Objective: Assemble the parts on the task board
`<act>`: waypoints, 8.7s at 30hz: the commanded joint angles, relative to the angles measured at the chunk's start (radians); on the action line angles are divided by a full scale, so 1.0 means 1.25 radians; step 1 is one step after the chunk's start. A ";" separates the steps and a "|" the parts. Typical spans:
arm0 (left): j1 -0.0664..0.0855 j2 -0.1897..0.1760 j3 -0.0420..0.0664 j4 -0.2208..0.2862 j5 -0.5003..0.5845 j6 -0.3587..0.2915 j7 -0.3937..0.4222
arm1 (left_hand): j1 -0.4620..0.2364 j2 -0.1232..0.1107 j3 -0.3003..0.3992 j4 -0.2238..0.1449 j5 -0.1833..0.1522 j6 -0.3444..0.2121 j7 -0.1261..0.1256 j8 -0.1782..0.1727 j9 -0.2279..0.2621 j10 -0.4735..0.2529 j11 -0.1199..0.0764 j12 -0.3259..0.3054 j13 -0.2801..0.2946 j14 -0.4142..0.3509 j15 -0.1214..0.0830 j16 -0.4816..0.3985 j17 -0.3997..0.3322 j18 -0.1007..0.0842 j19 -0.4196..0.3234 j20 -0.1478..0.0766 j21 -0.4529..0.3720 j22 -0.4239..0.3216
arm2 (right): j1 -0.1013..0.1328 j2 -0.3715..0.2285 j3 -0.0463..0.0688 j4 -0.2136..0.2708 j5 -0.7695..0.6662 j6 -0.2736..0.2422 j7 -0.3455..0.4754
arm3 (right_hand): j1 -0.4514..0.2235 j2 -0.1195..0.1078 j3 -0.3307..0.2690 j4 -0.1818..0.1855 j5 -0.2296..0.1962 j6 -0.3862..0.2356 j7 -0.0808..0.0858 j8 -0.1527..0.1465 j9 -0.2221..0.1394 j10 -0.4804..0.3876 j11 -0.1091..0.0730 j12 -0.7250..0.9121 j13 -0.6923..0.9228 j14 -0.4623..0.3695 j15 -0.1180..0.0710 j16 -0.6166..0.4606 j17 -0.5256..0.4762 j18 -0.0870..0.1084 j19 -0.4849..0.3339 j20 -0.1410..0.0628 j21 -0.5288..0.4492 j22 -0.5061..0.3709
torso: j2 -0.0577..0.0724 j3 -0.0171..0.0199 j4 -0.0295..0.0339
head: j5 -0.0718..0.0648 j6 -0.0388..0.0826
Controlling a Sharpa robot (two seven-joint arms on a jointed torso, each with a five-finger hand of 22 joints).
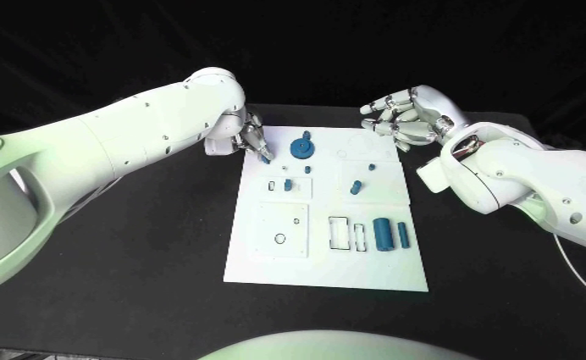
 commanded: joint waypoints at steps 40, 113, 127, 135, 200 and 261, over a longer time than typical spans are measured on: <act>-0.055 -0.156 -0.006 0.285 0.037 -0.158 -0.019 | -0.010 -0.020 0.104 -0.071 0.002 0.007 -0.005 0.016 0.023 0.032 -0.005 0.008 0.011 0.084 -0.005 0.002 0.211 -0.009 0.028 -0.002 0.026 0.081 | -0.004 -0.002 -0.001 -0.001 0.000 0.006 -0.003 | -0.010 -0.003 0.009 0.005 0.012 0.001 0.007 -0.006 -0.001 -0.005 0.001 -0.003 -0.003 0.008 0.000 -0.003 0.000 0.014 -0.007 -0.001 -0.007 -0.003 | 0.001 0.0001 -0.0007 | 0.009 -0.010; -0.066 -0.153 -0.006 0.300 -0.039 -0.071 -0.055 | -0.093 -0.039 0.110 -0.043 0.007 0.024 -0.016 0.034 0.031 0.044 -0.013 0.009 0.008 0.084 -0.011 0.002 0.211 -0.011 0.030 -0.007 0.034 0.092 | -0.005 -0.001 -0.002 0.001 -0.003 0.014 0.000 | -0.014 0.000 0.015 0.009 0.015 0.002 0.007 -0.005 -0.001 -0.004 0.001 -0.001 -0.005 0.008 0.000 -0.004 -0.001 0.014 -0.007 -0.001 -0.008 -0.004 | 0.001 -0.0003 0.0004 | 0.008 -0.024; -0.068 -0.143 -0.006 0.287 -0.039 -0.058 -0.071 | -0.172 -0.046 0.043 0.005 0.005 0.046 -0.023 0.037 0.026 0.052 -0.019 0.018 0.015 0.084 -0.016 0.002 0.211 -0.013 0.034 -0.012 0.042 0.102 | -0.006 -0.001 -0.002 0.002 -0.002 0.008 0.005 | -0.014 0.000 0.015 0.009 0.015 0.002 0.007 -0.005 -0.001 -0.004 0.001 -0.001 -0.005 0.008 0.000 -0.004 -0.001 0.014 -0.007 -0.001 -0.008 -0.004 | 0.001 -0.0004 0.0008 | 0.007 -0.027; -0.068 -0.141 -0.006 0.286 -0.039 -0.055 -0.072 | -0.191 -0.048 0.004 0.020 0.004 0.058 -0.027 0.044 0.027 0.060 -0.022 0.029 0.026 0.084 -0.019 0.002 0.211 -0.015 0.038 -0.015 0.049 0.110 | -0.006 -0.002 -0.002 0.002 -0.002 0.010 0.004 | -0.014 0.000 0.015 0.009 0.015 0.002 0.007 -0.005 -0.001 -0.004 0.001 -0.001 -0.005 0.008 0.000 -0.004 -0.001 0.014 -0.007 -0.001 -0.008 -0.004 | 0.002 -0.0006 0.0009 | 0.004 -0.028; -0.058 -0.172 0.008 0.325 0.045 -0.414 0.206 | -0.089 0.025 -0.464 0.081 -0.034 -0.195 0.105 -0.043 -0.074 -0.352 0.104 -0.240 -0.290 -0.304 0.094 -0.555 -0.331 0.094 -0.303 0.086 -0.705 -0.451 | -0.009 0.002 -0.002 -0.006 0.001 0.022 0.000 | -0.021 -0.001 0.019 0.015 0.016 0.002 0.007 -0.005 -0.001 -0.004 0.001 0.001 -0.006 0.008 0.000 -0.006 -0.002 0.014 -0.009 -0.001 -0.011 -0.008 | 0.001 0.0001 0.0007 | -0.008 -0.018; -0.097 -0.017 -0.028 0.185 -0.355 -0.342 0.350 | 0.210 -0.006 -0.226 -0.034 -0.038 0.139 0.059 -0.361 -0.478 -0.117 0.066 -0.593 -0.700 0.005 0.050 -0.132 -0.065 0.017 0.000 0.047 -0.136 -0.006 | -0.010 0.012 -0.002 -0.012 0.002 0.024 0.005 | -0.023 0.002 0.027 0.018 0.018 0.003 0.006 -0.004 -0.001 -0.003 0.001 0.004 -0.007 0.008 0.000 -0.005 0.000 0.014 -0.009 -0.001 -0.012 -0.008 | 0.001 0.0000 0.0008 | -0.019 -0.014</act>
